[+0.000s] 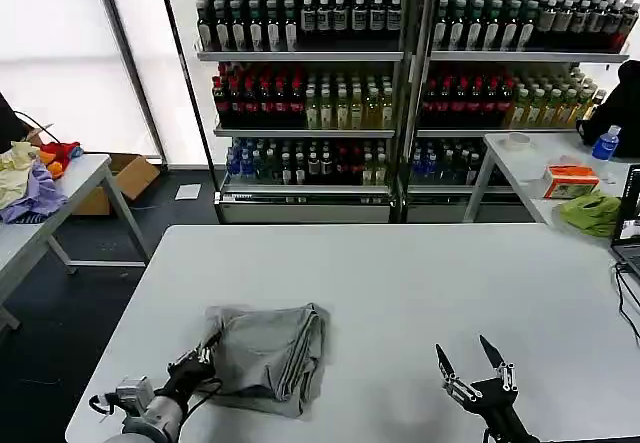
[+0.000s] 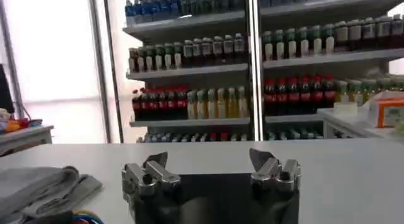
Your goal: Fold and organize the clothes.
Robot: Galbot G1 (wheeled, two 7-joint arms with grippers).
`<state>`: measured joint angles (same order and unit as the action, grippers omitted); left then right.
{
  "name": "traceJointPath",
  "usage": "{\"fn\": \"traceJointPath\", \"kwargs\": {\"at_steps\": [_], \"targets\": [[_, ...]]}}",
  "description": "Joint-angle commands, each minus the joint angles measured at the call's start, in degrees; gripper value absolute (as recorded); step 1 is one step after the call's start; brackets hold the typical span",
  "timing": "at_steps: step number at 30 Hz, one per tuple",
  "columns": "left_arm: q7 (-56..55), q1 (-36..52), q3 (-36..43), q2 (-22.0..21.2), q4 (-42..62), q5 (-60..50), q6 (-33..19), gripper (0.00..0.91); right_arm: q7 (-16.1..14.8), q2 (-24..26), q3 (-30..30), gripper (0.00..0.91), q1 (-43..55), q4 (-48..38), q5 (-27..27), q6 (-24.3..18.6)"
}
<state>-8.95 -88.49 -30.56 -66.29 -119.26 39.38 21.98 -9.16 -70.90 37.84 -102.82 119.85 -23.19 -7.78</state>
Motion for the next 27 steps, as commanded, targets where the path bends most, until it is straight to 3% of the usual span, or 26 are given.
{"fn": "traceJointPath", "kwargs": {"at_steps": [1, 7, 15, 20, 23, 27], "targets": [[1.3, -1.0, -16.1, 3.1, -1.9, 8.0, 1.3, 0.010, 0.1, 0.0, 0.1, 0.907, 0.1, -0.1, -0.3, 0.0], [1.8, 0.3, -28.3, 10.4, 2.0, 13.6, 3.1, 0.010, 0.1, 0.1, -0.4, 0.907, 0.9, -0.8, -0.3, -0.1], [2.9, -0.1, -33.0, 17.0, 3.2, 14.0, 5.8, 0.010, 0.2, 0.5, -0.9, 0.907, 1.3, -0.6, -0.6, 0.0], [-0.2, 1.5, -26.6, 18.7, -0.4, 13.1, 8.1, 0.020, 0.3, 1.0, -0.8, 0.907, 1.0, -1.2, -1.1, -0.4], [-1.5, 3.2, -20.9, 17.7, -4.6, 14.7, 11.2, 0.030, 0.3, 1.1, -0.7, 0.907, 0.9, -1.0, -1.1, -0.5], [-3.8, 4.8, -11.0, 16.0, -9.9, 19.4, 11.2, 0.040, 0.4, 0.9, -0.3, 0.907, 0.6, -1.0, -1.4, -0.7]]}}
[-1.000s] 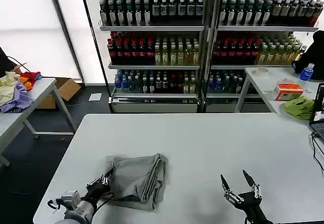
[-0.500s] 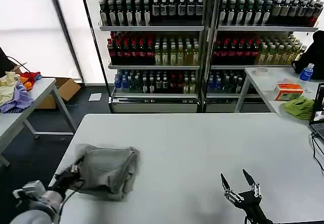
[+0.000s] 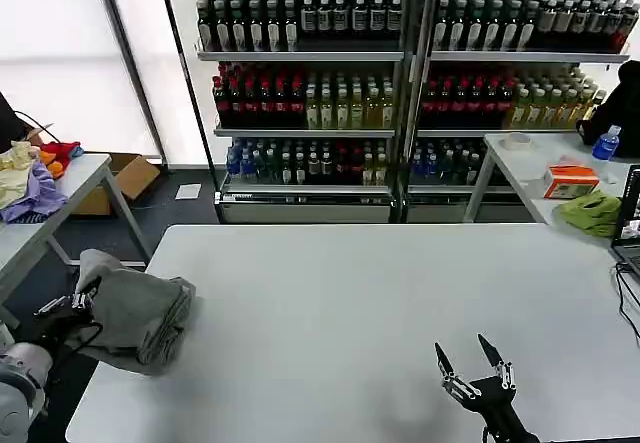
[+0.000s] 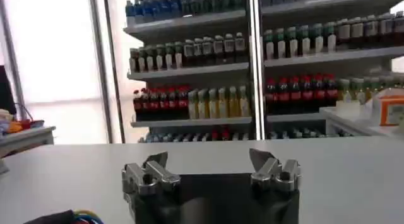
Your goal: Fold and organize the clothes.
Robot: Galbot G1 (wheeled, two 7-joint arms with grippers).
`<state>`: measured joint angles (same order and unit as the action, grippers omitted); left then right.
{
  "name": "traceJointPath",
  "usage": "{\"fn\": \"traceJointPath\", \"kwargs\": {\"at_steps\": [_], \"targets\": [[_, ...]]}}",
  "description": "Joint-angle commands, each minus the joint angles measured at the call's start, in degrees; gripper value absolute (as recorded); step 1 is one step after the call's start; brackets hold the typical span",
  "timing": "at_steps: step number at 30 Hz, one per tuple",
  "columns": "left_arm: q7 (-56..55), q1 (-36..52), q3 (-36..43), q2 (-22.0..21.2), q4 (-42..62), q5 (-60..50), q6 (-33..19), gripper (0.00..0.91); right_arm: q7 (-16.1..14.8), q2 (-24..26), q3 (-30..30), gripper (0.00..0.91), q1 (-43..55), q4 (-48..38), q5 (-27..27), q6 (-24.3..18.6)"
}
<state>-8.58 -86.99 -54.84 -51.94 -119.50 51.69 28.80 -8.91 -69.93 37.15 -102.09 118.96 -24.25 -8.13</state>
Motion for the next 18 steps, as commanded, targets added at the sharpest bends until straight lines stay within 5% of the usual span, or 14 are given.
{"fn": "traceJointPath", "kwargs": {"at_steps": [1, 8, 14, 15, 17, 18], "targets": [[-4.9, 3.6, 18.5, 0.9, -10.6, 6.8, 4.4, 0.040, 0.1, -0.1, 0.5, 0.907, -0.4, -0.3, -0.4, -0.5], [-10.3, 14.9, 42.3, -4.5, -5.3, 7.1, 4.3, 0.040, 0.2, -1.5, 1.5, 0.907, -1.2, 0.4, -0.3, -0.5], [-13.3, 25.9, 54.2, -14.6, 8.5, 7.1, 4.3, 0.040, 0.4, -2.0, 2.4, 0.907, -2.8, 1.4, -0.3, 0.0], [-14.2, 27.1, 55.2, -16.8, 10.6, 7.1, 4.3, 0.292, 0.4, -2.1, 2.4, 0.907, -3.1, 1.7, -0.2, 0.1], [-16.1, 28.3, 55.2, -20.6, 13.0, 7.8, 4.4, 0.615, 0.5, -2.3, 1.9, 0.907, -3.6, 2.4, 0.2, 0.7], [-17.7, 28.9, 54.6, -21.9, 13.8, 8.5, 4.4, 0.907, 0.7, -2.4, 1.6, 0.907, -3.7, 2.9, 0.3, 1.3]]}}
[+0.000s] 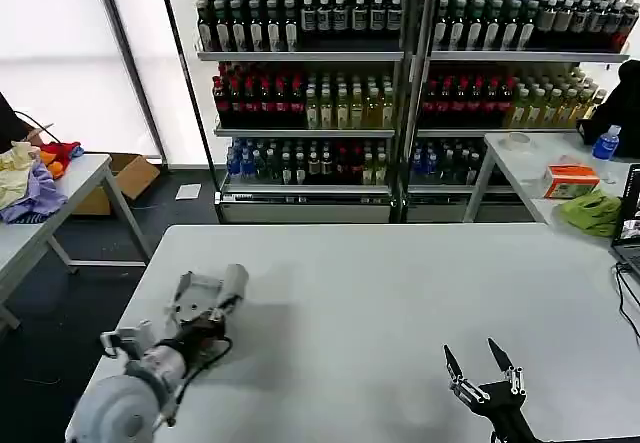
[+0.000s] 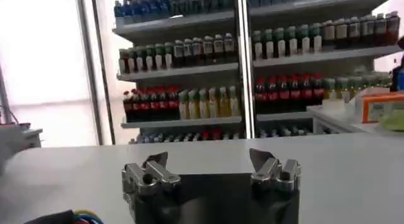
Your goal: Fold and organize the clothes.
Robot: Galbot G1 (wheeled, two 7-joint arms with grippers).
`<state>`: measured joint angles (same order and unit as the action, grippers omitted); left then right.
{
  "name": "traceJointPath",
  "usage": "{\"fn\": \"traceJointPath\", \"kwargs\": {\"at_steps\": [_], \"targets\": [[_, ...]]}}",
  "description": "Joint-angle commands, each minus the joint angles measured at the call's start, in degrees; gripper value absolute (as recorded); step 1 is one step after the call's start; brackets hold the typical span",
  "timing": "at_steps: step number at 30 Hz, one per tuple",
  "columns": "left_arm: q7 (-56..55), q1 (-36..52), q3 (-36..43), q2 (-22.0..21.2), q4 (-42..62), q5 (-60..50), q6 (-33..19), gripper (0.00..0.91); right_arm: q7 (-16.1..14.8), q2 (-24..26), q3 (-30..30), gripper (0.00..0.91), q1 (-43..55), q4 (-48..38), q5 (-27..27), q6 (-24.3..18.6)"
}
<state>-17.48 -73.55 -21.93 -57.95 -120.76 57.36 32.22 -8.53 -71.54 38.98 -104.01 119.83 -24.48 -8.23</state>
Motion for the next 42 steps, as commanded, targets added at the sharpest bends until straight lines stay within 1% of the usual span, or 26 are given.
{"fn": "traceJointPath", "kwargs": {"at_steps": [1, 3, 4, 5, 9, 13, 15, 16, 18, 19, 20, 21, 24, 26, 27, 29, 30, 31, 32, 33, 35, 36, 37, 39, 41, 42], "targets": [[-9.8, 15.6, 20.6, -17.7, 15.5, 3.7, 1.0, 0.907, 0.8, -0.9, -0.8, 0.907, -1.7, 2.8, 0.4, 3.0], [-9.8, 15.3, 18.2, -18.6, 14.5, 5.2, 0.9, 0.907, 1.4, -0.9, -1.4, 0.907, -1.4, 4.0, -0.3, 5.5], [-9.7, 14.9, 16.3, -18.5, 13.6, 7.3, 0.9, 0.907, 2.1, -0.6, -2.6, 0.907, -0.7, 5.3, -1.1, 8.8], [-9.7, 14.6, 15.8, -18.2, 13.2, 7.7, 0.9, 0.907, 2.4, -0.4, -3.2, 0.907, -0.1, 5.8, -1.4, 10.1], [-7.6, 12.4, 10.3, -14.5, 7.3, 10.3, 0.9, 0.907, 5.1, 1.1, -7.3, 0.907, 5.0, 7.2, -4.5, 18.0], [-6.8, 9.2, 2.4, -10.4, 0.4, 12.4, 0.8, 0.907, 9.8, 3.1, -15.0, 0.907, 12.1, 7.0, -7.8, 24.9], [-4.5, 6.9, -3.1, -8.6, -2.0, 11.9, 0.8, 0.907, 13.3, 3.8, -20.5, 0.907, 17.6, 5.7, -10.6, 27.9], [-2.7, 5.6, -7.1, -7.6, -2.8, 10.1, 0.8, 0.907, 14.8, 3.9, -23.0, 0.907, 21.0, 4.6, -12.1, 29.5], [0.1, 3.0, -10.9, -6.6, -3.3, 7.0, 0.8, 0.907, 17.3, 4.2, -27.3, 0.907, 28.1, 1.7, -15.3, 32.2], [2.6, 1.6, -13.0, -6.2, -3.3, 4.0, 0.8, 0.907, 17.8, 4.2, -29.1, 0.907, 30.5, 1.0, -16.5, 32.9], [4.7, 0.3, -15.3, -6.1, -3.3, 0.0, 0.5, 0.907, 18.5, 4.8, -32.4, 0.907, 33.8, -0.8, -18.3, 34.6], [6.0, -1.0, -17.3, -6.0, -3.3, -2.3, -0.2, 0.907, 18.5, 5.6, -34.3, 0.907, 36.5, -1.7, -21.0, 35.6], [8.1, -4.4, -22.9, -6.2, -3.9, -4.6, -1.3, 0.907, 17.9, 9.1, -40.8, 0.907, 43.2, -4.6, -29.6, 39.0], [8.5, -6.4, -25.4, -6.6, -4.5, -4.3, -1.6, 0.907, 17.1, 11.3, -45.2, 0.907, 48.2, -7.0, -32.8, 41.2], [9.3, -8.0, -26.4, -7.0, -5.1, -4.0, -2.3, 0.907, 16.7, 13.1, -48.3, 0.907, 52.4, -8.9, -32.3, 41.3], [9.9, -9.7, -27.5, -7.6, -5.8, -3.3, -3.1, 0.907, 17.0, 13.7, -52.3, 0.907, 55.8, -10.6, -32.3, 41.3], [9.9, -11.0, -28.1, -8.2, -6.3, -3.0, -3.2, 0.907, 18.6, 13.4, -54.0, 0.907, 57.2, -11.7, -33.5, 41.3], [9.9, -11.6, -28.4, -8.5, -6.6, -2.8, -3.2, 0.907, 18.8, 13.1, -54.3, 0.907, 57.6, -11.9, -34.0, 41.3], [10.0, -12.2, -28.9, -8.9, -6.8, -2.8, -3.3, 0.907, 21.0, 12.2, -55.0, 0.907, 58.4, -13.6, -35.9, 41.3], [9.9, -12.8, -29.3, -9.2, -7.2, -2.5, -3.4, 0.907, 22.8, 10.7, -55.3, 0.907, 58.7, -15.2, -36.1, 41.3], [9.7, -13.4, -29.9, -9.5, -7.4, -2.3, -3.3, 0.907, 24.9, 9.5, -55.3, 0.907, 58.6, -16.6, -35.3, 40.7], [9.5, -13.7, -30.6, -9.5, -7.5, -2.0, -3.3, 0.907, 27.5, 8.5, -55.6, 0.907, 58.3, -17.6, -33.7, 39.6], [9.3, -13.9, -31.0, -9.4, -7.4, -1.4, -3.3, 0.907, 31.1, 7.7, -55.6, 0.907, 57.7, -18.2, -32.5, 38.6], [9.2, -14.2, -31.7, -9.3, -7.2, -0.4, -3.3, 0.907, 34.1, 7.0, -55.3, 0.907, 56.6, -18.1, -31.0, 37.3], [9.1, -14.2, -31.9, -9.3, -7.0, -0.3, -3.3, 0.907, 33.6, 7.0, -54.8, 0.907, 55.5, -17.6, -30.0, 36.1], [8.9, -14.2, -31.7, -9.4, -6.8, -0.3, -3.3, 0.907, 34.0, 6.9, -54.6, 0.907, 55.0, -17.3, -29.6, 35.6]]}}
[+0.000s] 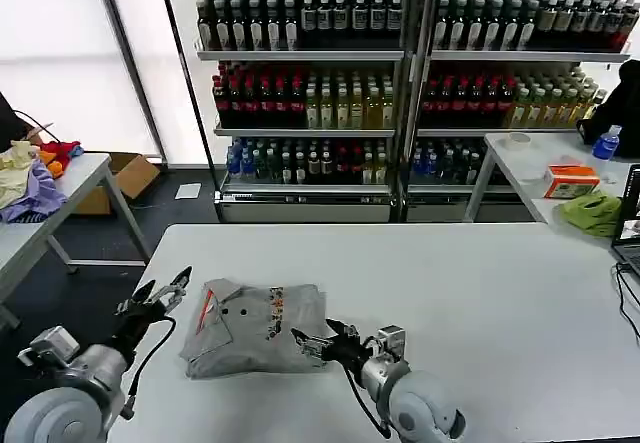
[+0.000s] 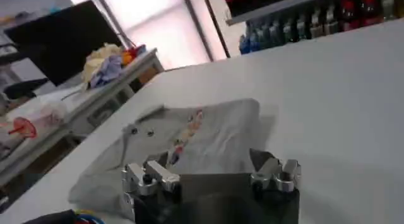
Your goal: Fold and organize the clothes.
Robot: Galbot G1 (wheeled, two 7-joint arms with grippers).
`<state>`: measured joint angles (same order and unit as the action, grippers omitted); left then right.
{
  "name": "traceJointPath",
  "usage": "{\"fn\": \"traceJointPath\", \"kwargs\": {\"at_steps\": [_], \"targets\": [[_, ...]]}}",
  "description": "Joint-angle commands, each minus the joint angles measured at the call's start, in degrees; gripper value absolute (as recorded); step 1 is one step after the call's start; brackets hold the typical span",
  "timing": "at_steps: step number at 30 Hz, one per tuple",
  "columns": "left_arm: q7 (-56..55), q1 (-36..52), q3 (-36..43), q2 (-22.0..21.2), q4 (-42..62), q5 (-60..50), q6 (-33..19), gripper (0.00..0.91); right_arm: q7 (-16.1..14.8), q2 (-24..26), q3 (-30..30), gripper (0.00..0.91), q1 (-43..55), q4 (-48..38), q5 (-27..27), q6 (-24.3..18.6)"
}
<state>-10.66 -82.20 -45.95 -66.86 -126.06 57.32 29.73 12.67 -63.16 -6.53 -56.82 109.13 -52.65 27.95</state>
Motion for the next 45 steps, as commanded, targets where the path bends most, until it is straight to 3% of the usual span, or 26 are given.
{"fn": "traceJointPath", "kwargs": {"at_steps": [1, 3, 4, 5, 7, 14, 17, 18, 21, 28, 32, 38, 45], "targets": [[1.9, -5.5, -7.5, -0.6, -1.5, -0.3, -0.8, 0.907, 13.8, -1.8, -8.8, 0.907, 7.1, -6.5, -1.1, -0.6], [1.7, -5.3, -6.6, -1.0, -1.4, -0.5, -0.8, 0.907, 14.2, -2.2, -8.7, 0.907, 6.5, -6.9, -1.0, -0.7], [1.5, -5.1, -6.1, -1.1, -1.4, -0.7, -0.7, 0.907, 13.9, -2.3, -8.6, 0.856, 6.3, -6.9, -1.0, -0.8], [1.4, -4.9, -5.6, -1.3, -1.3, -0.9, -0.7, 0.907, 13.6, -2.4, -8.6, 0.312, 6.0, -6.9, -1.1, -0.8], [1.4, -4.6, -5.0, -1.4, -1.1, -1.5, -0.7, 0.907, 13.6, -2.8, -8.6, 0.000, 5.7, -6.7, -1.6, -0.8], [0.7, -4.2, -4.7, -1.3, -0.5, -1.6, -0.7, 0.907, 10.3, -3.5, -7.8, 0.000, 5.5, -6.7, -5.1, -2.8], [0.7, -4.6, -5.3, -1.2, -0.1, -1.5, -0.7, 0.907, 5.6, -3.0, -6.7, 0.000, 4.8, -5.9, -5.8, -5.9], [0.7, -4.8, -5.4, -1.1, 0.2, -1.4, -0.8, 0.907, 2.3, -2.5, -6.2, 0.000, 4.2, -5.6, -5.5, -7.1], [0.8, -5.1, -5.6, -1.3, 0.8, -1.0, -0.9, 0.907, -3.3, -0.8, -4.8, 0.000, 3.1, -4.7, -5.4, -7.5], [0.8, -5.2, -5.4, -1.9, 1.5, 1.0, -1.0, 0.907, -4.2, 0.4, 0.5, 0.000, 0.2, -3.2, -8.5, -6.1], [1.1, -5.0, -6.0, -1.5, 2.0, 1.9, -1.0, 0.907, -4.2, 3.2, 5.5, 0.000, -2.8, -1.3, -6.5, -3.6], [1.2, -5.0, -6.8, -1.1, 2.0, 3.3, -1.0, 0.907, -5.3, 11.5, 13.9, 0.000, -6.9, 0.0, -1.9, 3.9], [1.1, -4.7, -5.3, -1.6, 1.5, 3.0, -1.0, 0.907, -7.4, 14.7, 18.6, 0.000, -9.5, 0.7, 1.1, 5.1]]}}
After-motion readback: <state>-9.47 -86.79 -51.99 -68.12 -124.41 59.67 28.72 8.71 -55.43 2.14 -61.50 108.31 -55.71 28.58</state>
